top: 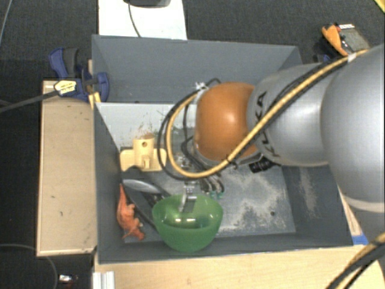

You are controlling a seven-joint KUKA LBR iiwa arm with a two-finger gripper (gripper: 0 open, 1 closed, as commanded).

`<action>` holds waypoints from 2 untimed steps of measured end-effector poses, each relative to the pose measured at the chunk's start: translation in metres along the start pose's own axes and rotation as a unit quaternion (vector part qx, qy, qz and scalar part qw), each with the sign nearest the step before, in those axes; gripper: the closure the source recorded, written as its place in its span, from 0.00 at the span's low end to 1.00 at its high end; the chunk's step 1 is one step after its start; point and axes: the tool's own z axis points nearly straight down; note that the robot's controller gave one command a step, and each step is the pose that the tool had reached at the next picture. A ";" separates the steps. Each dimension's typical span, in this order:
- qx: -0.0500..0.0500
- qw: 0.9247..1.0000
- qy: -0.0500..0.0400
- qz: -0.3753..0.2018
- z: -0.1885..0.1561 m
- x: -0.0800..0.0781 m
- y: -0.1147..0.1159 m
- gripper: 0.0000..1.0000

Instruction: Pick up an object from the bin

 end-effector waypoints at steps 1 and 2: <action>0.000 1.000 0.001 -0.004 0.018 0.011 0.007 0.00; 0.001 0.998 0.004 0.057 0.020 0.055 0.016 0.00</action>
Offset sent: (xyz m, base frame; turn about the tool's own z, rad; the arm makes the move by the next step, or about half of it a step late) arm -0.0530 0.0165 -0.0208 0.1152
